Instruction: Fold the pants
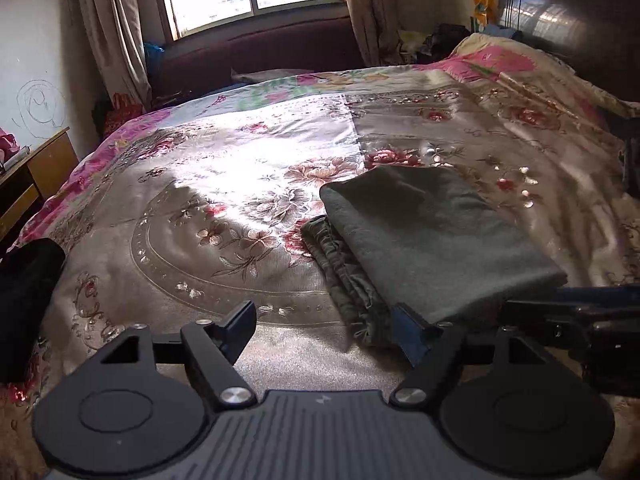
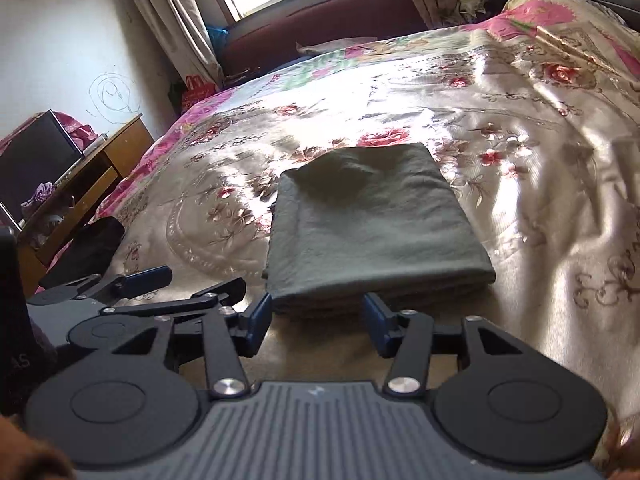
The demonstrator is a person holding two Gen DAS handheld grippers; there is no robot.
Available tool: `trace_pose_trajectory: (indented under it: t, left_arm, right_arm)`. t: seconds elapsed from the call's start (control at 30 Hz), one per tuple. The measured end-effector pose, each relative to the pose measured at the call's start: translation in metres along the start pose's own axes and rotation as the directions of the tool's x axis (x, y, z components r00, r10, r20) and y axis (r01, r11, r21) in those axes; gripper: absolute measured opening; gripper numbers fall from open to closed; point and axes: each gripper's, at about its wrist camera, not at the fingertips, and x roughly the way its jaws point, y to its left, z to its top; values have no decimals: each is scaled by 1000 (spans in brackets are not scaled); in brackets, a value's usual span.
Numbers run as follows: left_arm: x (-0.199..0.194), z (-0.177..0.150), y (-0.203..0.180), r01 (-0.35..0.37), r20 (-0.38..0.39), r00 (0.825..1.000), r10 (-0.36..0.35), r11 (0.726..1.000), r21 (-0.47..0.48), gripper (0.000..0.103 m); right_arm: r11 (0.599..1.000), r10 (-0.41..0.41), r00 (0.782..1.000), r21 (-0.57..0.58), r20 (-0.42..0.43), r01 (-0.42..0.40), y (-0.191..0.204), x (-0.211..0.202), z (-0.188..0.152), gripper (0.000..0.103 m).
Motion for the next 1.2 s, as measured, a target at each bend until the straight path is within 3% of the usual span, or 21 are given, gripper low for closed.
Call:
trace_pose_trajectory:
  t: [0.3,0.6,0.93,1.2]
  left_arm:
    - [-42,-8,9,-24,95,995,27,999,-36,103]
    - [-63,-16,14,-45,137,989,51,998,-43,103]
    - [-62,-33,0,-52,103,993,52,999,3,103]
    - [-59,-39,2,-12,68,998,14,1000,-28,103]
  right_arm:
    - [1000,-1,998,4,57,0,24,-31,-7,55]
    - [1000,-8,996,0,84,8,33,-47,-17,58]
    - [999,-29,999,47,42,27,24,-49,-35,58]
    - [998,-32,999,56,29,31,24,-48,-42,58]
